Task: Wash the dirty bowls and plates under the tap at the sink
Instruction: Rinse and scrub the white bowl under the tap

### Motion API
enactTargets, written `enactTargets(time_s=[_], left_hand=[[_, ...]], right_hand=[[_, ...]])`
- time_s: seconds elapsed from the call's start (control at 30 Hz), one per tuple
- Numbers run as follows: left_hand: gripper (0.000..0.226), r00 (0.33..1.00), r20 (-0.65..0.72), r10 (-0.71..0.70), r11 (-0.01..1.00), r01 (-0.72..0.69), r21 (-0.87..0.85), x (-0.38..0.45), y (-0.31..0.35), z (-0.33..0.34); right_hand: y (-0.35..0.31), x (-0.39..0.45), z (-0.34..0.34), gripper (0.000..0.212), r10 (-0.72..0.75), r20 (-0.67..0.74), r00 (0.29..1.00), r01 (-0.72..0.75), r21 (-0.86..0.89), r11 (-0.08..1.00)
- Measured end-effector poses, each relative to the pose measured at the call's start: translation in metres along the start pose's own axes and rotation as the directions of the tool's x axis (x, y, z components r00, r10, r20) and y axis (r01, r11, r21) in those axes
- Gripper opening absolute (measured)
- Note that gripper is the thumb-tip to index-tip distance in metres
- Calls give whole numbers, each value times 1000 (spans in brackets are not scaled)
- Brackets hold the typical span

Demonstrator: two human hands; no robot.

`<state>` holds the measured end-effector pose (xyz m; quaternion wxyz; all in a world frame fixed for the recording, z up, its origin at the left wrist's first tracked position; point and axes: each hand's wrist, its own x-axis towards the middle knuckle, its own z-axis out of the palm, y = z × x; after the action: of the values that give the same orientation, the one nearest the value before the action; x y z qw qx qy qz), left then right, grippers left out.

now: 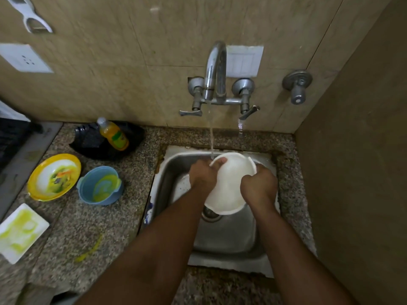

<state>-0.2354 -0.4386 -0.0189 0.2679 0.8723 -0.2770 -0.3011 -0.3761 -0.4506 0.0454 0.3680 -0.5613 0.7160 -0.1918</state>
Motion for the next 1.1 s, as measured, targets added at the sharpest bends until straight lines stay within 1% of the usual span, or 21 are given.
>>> enactTargets(time_s=[0.1, 0.17, 0.23, 0.27, 0.3, 0.33, 0.4, 0.43, 0.5, 0.6, 0.63, 0.7, 0.77, 0.8, 0.83, 0.87, 0.9, 0.93, 0.97, 1.03, 1.1], left_hand=[[43, 996, 72, 43, 967, -23, -253, 1, -13, -3], [32, 988, 131, 77, 883, -6, -469, 0, -27, -3], [37, 954, 284, 100, 695, 137, -706, -2, -39, -4], [41, 920, 365, 139, 586, 221, -780, -4, -43, -3], [43, 897, 412, 162, 513, 280, -811, -6, -46, -2], [44, 891, 428, 152, 491, 307, -815, -7, -46, 1], [50, 913, 403, 64, 537, 309, -785, -5, -41, 4], [52, 928, 372, -1, 559, 309, -769, -3, -36, 4], [55, 942, 299, -151, 581, 329, -744, 5, -22, 4], [87, 933, 217, -287, 553, 346, -758, 10, 2, 0], [88, 930, 208, -302, 542, 347, -765, 9, 6, -1], [67, 943, 248, -220, 462, 325, -826, 4, 8, 0], [44, 948, 313, -60, 329, 315, -890, -9, 3, 1], [46, 935, 351, 46, 251, 330, -910, -16, -2, 2], [55, 916, 380, 130, 190, 353, -916, -19, -9, 3], [63, 898, 404, 175, 147, 382, -912, -20, -16, 2], [68, 890, 424, 167, 136, 405, -904, -20, -20, -1], [69, 897, 426, 122, 154, 407, -901, -20, -21, -5], [66, 918, 396, 26, 217, 382, -899, -21, -20, -10], [53, 949, 243, -203, 389, 306, -869, -26, -18, -15], [47, 930, 89, -355, 488, 266, -831, -25, -25, -17]], right_hand=[[-4, 6, -3, 44, -35, -47, 998, 37, 32, 999], [-10, 8, -3, 45, -62, -80, 995, 66, 49, 997], [-16, 9, 0, 48, -106, -110, 988, 114, 73, 991], [-18, 9, 2, 50, -130, -132, 983, 142, 82, 987], [-21, 8, 4, 51, -156, -154, 976, 170, 78, 982], [-23, 8, 5, 53, -192, -170, 966, 205, 61, 977], [-26, 7, 8, 54, -241, -187, 952, 247, 7, 969], [-26, 6, 9, 54, -235, -200, 951, 241, 4, 971], [-26, 2, 12, 53, -209, -245, 947, 231, 63, 971], [-26, -5, 20, 54, -236, -318, 918, 296, 156, 942], [-26, -4, 23, 54, -231, -343, 911, 303, 175, 937], [-26, 5, 26, 51, -189, -355, 916, 280, 225, 933], [-24, 19, 29, 46, -119, -317, 941, 216, 289, 933], [-22, 25, 31, 44, -83, -278, 957, 176, 329, 928], [-19, 33, 35, 43, -41, -226, 973, 126, 377, 918], [-17, 38, 37, 43, -2, -161, 987, 71, 420, 905], [-13, 43, 41, 44, 30, -95, 995, 15, 436, 900], [-11, 44, 43, 47, 50, -40, 998, -29, 420, 907], [-10, 42, 47, 51, 58, -4, 998, -52, 380, 924], [-8, 33, 57, 63, 47, 13, 999, -49, 297, 954], [-9, 12, 70, 83, -4, 37, 999, -1, 142, 990]])
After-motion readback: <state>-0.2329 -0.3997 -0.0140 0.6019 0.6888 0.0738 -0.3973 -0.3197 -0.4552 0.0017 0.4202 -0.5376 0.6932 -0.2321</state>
